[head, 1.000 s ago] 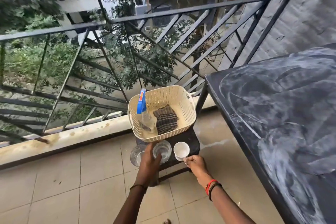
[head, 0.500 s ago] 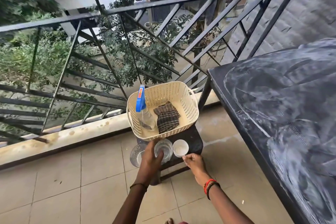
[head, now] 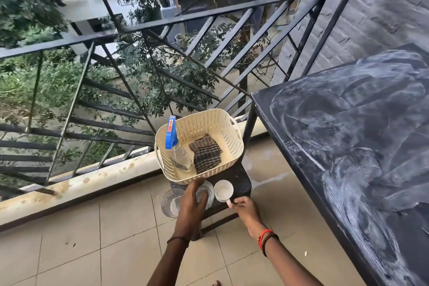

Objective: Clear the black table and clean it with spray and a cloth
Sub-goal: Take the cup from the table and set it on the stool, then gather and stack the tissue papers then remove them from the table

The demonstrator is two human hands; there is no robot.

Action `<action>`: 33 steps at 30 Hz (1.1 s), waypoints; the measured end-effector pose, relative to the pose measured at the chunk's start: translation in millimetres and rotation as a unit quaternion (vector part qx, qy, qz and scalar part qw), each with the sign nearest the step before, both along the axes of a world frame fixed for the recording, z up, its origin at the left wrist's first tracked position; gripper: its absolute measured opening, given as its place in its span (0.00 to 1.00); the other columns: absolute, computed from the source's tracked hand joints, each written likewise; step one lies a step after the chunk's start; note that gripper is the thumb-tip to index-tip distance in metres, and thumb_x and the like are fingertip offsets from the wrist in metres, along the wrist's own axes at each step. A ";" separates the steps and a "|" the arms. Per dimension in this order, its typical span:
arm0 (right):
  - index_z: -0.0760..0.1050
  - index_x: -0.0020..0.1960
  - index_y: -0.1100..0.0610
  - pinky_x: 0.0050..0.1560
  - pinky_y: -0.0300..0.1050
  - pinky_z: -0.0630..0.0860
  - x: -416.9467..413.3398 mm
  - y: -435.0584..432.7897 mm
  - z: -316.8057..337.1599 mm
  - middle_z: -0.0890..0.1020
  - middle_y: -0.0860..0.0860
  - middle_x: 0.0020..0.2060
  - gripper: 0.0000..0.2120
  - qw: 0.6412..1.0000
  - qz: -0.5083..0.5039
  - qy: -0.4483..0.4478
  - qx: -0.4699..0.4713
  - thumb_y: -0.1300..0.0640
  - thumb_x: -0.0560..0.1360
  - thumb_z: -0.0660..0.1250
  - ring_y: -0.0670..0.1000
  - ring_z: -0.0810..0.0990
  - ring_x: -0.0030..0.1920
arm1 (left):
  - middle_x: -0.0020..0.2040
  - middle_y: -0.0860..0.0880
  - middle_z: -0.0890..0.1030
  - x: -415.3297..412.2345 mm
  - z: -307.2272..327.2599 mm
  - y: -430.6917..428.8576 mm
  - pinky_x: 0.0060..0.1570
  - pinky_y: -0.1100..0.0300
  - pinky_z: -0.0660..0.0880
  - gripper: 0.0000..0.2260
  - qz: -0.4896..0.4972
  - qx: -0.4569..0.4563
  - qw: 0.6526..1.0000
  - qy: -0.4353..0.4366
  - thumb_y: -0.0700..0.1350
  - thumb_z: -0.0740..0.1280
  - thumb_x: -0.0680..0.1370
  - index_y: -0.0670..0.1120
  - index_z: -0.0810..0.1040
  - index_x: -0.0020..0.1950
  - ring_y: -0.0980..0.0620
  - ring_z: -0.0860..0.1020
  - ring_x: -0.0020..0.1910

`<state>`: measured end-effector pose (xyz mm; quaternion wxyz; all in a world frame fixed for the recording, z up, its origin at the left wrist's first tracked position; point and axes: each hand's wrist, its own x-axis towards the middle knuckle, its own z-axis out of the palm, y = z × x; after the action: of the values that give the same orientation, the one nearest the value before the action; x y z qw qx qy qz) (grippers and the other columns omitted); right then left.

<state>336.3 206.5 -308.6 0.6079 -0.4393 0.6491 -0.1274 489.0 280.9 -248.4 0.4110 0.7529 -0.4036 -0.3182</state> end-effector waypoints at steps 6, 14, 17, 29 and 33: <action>0.76 0.44 0.58 0.38 0.37 0.72 -22.7 6.1 64.4 0.80 0.52 0.40 0.06 0.996 -0.054 -0.067 0.005 0.66 0.71 0.70 0.48 0.77 0.39 | 0.52 0.56 0.80 -32.8 45.8 -19.9 0.53 0.60 0.74 0.07 -0.036 -0.040 0.999 0.004 0.46 0.64 0.79 0.54 0.76 0.56 0.58 0.77 0.53; 0.77 0.46 0.63 0.36 0.36 0.77 -147.2 12.7 193.5 0.82 0.58 0.39 0.06 0.944 -0.227 -0.234 -0.053 0.70 0.70 0.70 0.49 0.81 0.38 | 0.44 0.53 0.80 -117.3 131.8 -61.3 0.41 0.77 0.69 0.05 -0.170 -0.060 0.983 0.024 0.41 0.62 0.80 0.47 0.76 0.54 0.68 0.77 0.44; 0.77 0.43 0.63 0.36 0.36 0.79 -193.0 17.7 223.7 0.83 0.55 0.33 0.10 0.918 -0.305 -0.240 -0.080 0.67 0.62 0.72 0.47 0.82 0.33 | 0.39 0.53 0.83 -156.1 148.5 -75.4 0.37 0.67 0.74 0.06 -0.205 -0.068 0.975 0.043 0.41 0.64 0.79 0.54 0.75 0.50 0.61 0.80 0.36; 0.75 0.46 0.66 0.39 0.37 0.80 -384.8 102.6 300.8 0.81 0.60 0.39 0.04 0.797 -0.538 -0.202 -0.187 0.72 0.74 0.64 0.53 0.80 0.39 | 0.37 0.59 0.84 -373.4 190.9 -86.7 0.38 0.58 0.79 0.04 -0.470 -0.045 0.878 0.081 0.49 0.65 0.75 0.54 0.77 0.49 0.56 0.82 0.33; 0.75 0.45 0.67 0.38 0.36 0.80 -435.5 139.9 307.4 0.81 0.59 0.38 0.03 0.761 -0.589 -0.181 -0.204 0.72 0.74 0.64 0.53 0.81 0.38 | 0.36 0.54 0.84 -434.0 198.9 -63.6 0.39 0.58 0.78 0.04 -0.536 -0.017 0.840 0.081 0.42 0.64 0.79 0.52 0.76 0.50 0.56 0.82 0.34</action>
<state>-99.1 346.4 -1.2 0.4152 -0.0533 0.6165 -0.6669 55.0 217.3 -49.5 0.2200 0.3835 -0.7151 -0.5415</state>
